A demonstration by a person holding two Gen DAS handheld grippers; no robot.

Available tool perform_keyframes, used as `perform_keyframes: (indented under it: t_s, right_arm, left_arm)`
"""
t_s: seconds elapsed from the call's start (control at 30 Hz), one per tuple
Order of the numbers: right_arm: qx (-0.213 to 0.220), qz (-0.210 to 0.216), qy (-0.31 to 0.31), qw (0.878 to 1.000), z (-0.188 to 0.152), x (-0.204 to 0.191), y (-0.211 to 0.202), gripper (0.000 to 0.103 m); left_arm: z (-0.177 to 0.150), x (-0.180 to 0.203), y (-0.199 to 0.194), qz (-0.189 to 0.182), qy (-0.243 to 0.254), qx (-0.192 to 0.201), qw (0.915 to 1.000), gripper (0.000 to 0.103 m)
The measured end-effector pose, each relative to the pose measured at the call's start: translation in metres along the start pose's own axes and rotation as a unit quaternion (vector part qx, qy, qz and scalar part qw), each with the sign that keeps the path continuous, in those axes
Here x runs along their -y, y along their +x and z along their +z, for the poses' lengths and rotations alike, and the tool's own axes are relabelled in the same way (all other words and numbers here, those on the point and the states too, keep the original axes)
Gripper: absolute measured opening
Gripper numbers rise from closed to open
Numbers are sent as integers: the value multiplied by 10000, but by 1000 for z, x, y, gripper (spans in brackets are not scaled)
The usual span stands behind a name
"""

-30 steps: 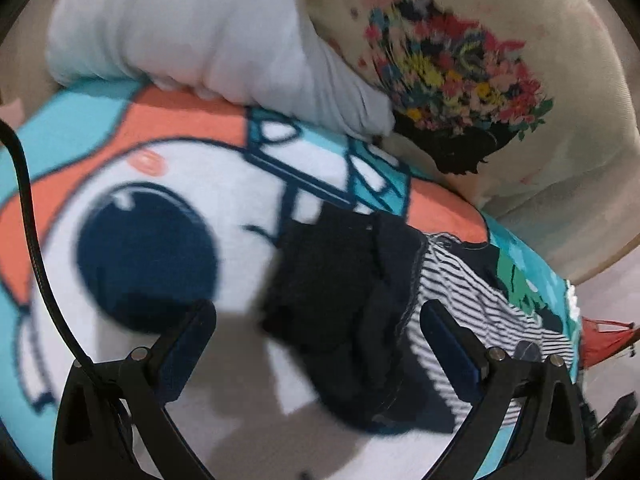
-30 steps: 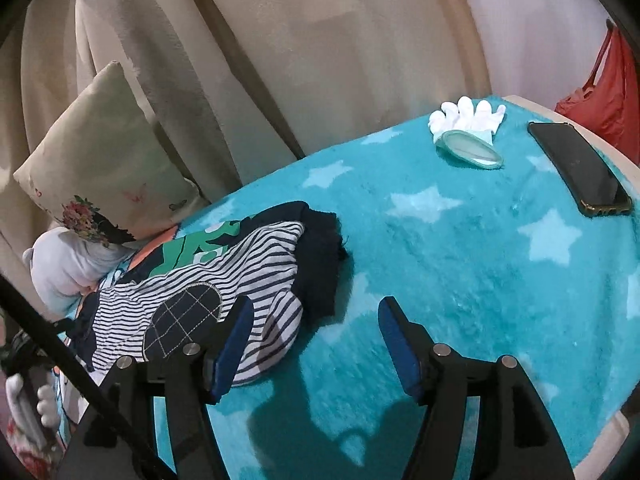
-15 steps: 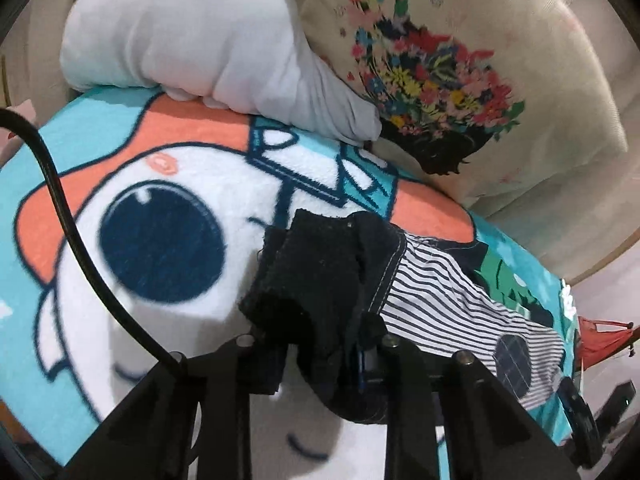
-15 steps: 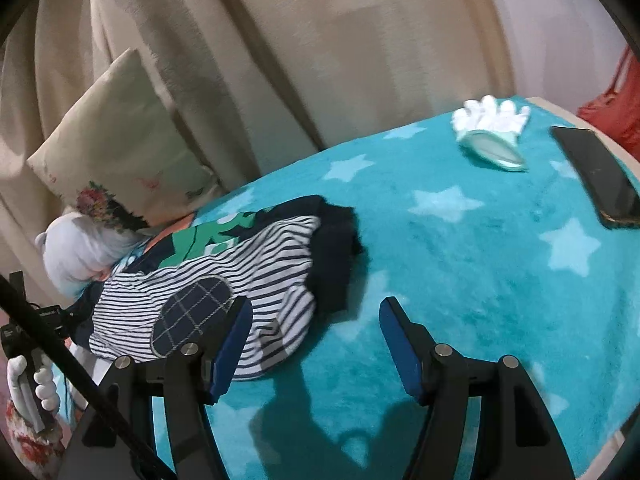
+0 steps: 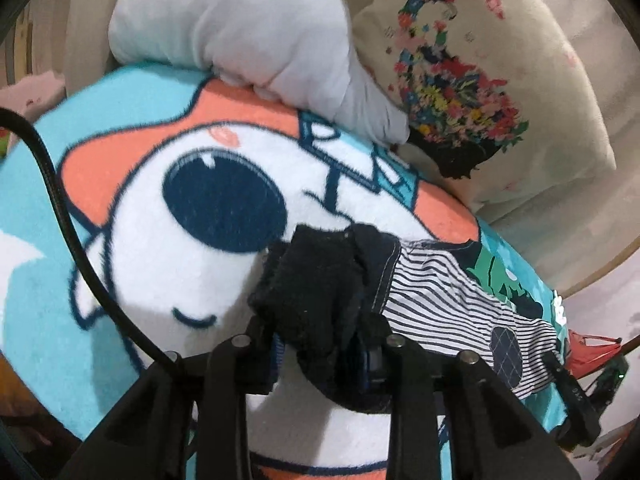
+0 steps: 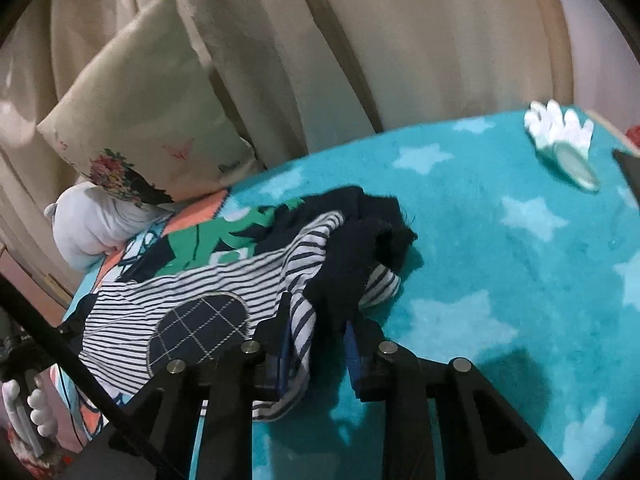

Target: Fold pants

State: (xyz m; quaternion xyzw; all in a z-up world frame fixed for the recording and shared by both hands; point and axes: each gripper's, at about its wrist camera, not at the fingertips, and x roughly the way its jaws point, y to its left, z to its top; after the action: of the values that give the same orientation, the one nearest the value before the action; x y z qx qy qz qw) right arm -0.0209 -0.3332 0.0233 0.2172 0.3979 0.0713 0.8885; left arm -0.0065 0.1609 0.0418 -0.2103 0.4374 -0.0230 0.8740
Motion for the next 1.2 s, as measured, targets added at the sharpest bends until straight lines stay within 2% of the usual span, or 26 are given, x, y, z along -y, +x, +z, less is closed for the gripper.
perform_keyframes:
  t_s: [0.07,0.3,0.43,0.47,0.57,0.67,0.73,0.8,0.87,0.9,0.93,1.0,1.1,1.2]
  right_arm:
    - [98,-81,-153,9998,-2,-3,-8,23]
    - [400,-396,-673,9961,1,-23,-31,18]
    - [652,-414,-1200,9898,36,-59,-34,17]
    - [281,-345,-1390,9893,43,-67,-34,17]
    - [690,-307,-1496,9859,68,-87,-42,16]
    - [894,-456,-1289,9866,70,-77,-40,17]
    - [804,-885,-1224,9853,62,-58,-20,19]
    - [266,-1296,-1109,9850,52,-34,12,25]
    - [-153,-1271,-672,9895,42,-9,23,27]
    - [-203,-1088,-438,9929,37,1,20,40]
    - [-204,-901,-251,9954,33,7,16,61]
    - [-162,-735,-161,9970,29,10,12,76]
    - [-409,-679,-112,9968,28,13,28,76]
    - [-685,-328,137,9970,35,24,52,74]
  left_arm:
    - [-1,1,-10,81,122,171,9997,35]
    - [0,-18,-32,271,106,553,9980,35]
    - [1,-22,-42,261,70,688,9973,35]
    - [0,-21,-45,250,92,728,9970,35]
    - [-3,-17,-52,222,131,815,9963,35]
    - [-5,-16,-53,205,176,844,9961,37]
    - [-5,-15,-49,176,200,785,9966,38]
    - [-7,-15,-44,140,231,706,9971,38]
    - [-9,-13,-42,146,269,684,9972,38]
    - [-9,-12,-41,143,266,678,9972,40]
    - [-9,-12,-40,135,246,670,9974,41]
    - [-9,-9,-39,129,232,664,9974,42]
    - [-11,-4,-39,118,283,636,9975,42]
    - [-13,1,-44,101,315,644,9974,42]
